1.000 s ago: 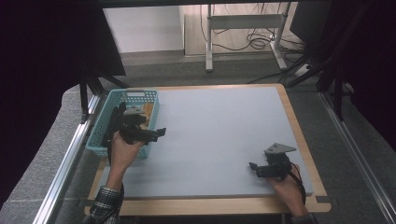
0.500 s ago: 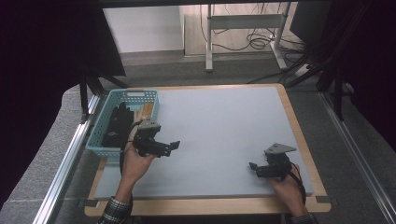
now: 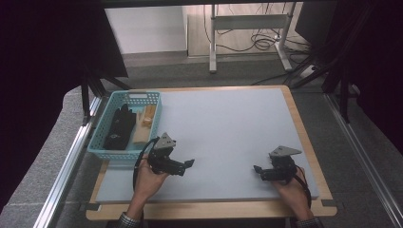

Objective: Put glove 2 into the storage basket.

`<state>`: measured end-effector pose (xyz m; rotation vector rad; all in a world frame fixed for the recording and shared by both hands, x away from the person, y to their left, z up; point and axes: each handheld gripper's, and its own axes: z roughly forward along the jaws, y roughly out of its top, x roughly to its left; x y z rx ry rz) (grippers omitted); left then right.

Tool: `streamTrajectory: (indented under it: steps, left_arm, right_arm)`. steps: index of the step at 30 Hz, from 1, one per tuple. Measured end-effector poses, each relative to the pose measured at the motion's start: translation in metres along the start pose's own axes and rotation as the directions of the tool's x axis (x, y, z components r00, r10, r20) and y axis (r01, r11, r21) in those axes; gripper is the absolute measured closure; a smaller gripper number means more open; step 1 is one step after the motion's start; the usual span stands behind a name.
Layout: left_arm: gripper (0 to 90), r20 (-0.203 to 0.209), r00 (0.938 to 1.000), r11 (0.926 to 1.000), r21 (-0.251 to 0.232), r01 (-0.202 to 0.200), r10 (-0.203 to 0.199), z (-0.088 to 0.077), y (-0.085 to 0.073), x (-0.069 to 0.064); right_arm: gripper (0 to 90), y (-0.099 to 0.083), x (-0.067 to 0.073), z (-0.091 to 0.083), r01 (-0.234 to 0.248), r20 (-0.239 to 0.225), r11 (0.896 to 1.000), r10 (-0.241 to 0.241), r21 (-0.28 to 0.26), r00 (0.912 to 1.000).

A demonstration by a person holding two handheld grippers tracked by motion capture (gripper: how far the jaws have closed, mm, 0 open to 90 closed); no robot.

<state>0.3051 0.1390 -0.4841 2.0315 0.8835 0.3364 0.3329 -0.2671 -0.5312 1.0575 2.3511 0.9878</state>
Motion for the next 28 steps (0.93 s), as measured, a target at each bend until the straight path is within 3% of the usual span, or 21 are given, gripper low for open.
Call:
streamTrajectory:
  steps: [8, 17, 28]
  left_arm:
    - [0.0, -0.013, 0.9999, 0.9985, 0.054, 0.001, 0.000, 0.018, -0.028, -0.006]
    - [0.0, -0.027, 0.9995, 0.9893, 0.145, 0.016, -0.012, 0.035, -0.054, -0.003]
    - [0.0, -0.060, 0.9980, 0.9835, 0.180, -0.008, 0.019, 0.038, -0.053, -0.007]
  right_arm:
    - [16.3, 0.000, 0.000, 0.000, -0.001, 0.000, 1.000, 0.001, 0.000, 1.0000]
    - [16.3, 0.000, 0.000, 0.000, 0.000, 0.000, 1.000, 0.000, 0.000, 1.0000]
    - [16.2, 0.000, 0.000, 0.000, 0.000, 0.000, 1.000, 0.000, 0.001, 1.0000]
